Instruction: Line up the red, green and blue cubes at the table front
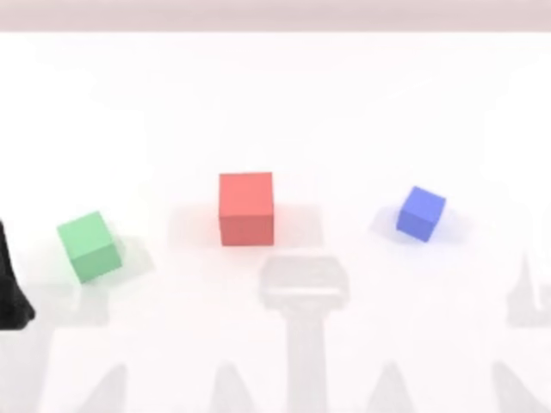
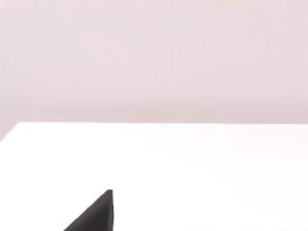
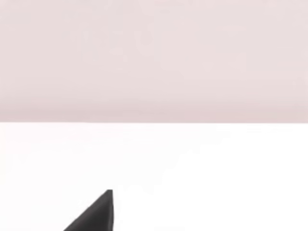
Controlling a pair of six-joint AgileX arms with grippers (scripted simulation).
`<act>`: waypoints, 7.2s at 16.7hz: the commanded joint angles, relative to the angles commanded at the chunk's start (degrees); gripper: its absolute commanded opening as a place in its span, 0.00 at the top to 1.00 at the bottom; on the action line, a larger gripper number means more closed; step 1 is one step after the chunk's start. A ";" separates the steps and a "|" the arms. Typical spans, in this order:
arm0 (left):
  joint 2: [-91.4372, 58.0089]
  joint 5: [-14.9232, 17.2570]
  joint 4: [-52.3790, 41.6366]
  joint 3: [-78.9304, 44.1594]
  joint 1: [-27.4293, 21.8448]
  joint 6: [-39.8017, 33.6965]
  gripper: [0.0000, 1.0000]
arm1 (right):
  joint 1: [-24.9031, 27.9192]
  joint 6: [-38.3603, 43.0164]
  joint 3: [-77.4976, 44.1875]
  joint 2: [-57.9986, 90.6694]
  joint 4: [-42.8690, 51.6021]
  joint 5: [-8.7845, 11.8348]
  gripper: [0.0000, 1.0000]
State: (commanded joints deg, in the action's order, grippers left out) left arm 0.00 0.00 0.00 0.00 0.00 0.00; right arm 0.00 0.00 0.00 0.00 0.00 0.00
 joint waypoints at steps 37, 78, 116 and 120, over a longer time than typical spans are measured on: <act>0.00 0.00 0.00 0.00 0.00 0.00 0.00 | 21.62 -37.31 -106.55 126.03 70.42 -0.19 0.00; 0.00 0.00 0.00 0.00 0.00 0.00 0.00 | 22.18 -36.46 -99.71 127.80 61.23 0.67 1.00; 0.00 0.00 0.00 0.00 0.00 0.00 0.00 | 39.67 -50.05 -72.24 112.05 49.47 1.01 1.00; 0.00 0.00 0.00 0.00 0.00 0.00 0.00 | 39.67 -50.05 -72.24 112.05 49.47 1.01 0.70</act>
State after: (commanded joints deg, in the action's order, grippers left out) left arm 0.00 0.00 0.00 0.00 0.00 0.00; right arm 39.67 -50.05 -72.24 112.05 49.47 1.01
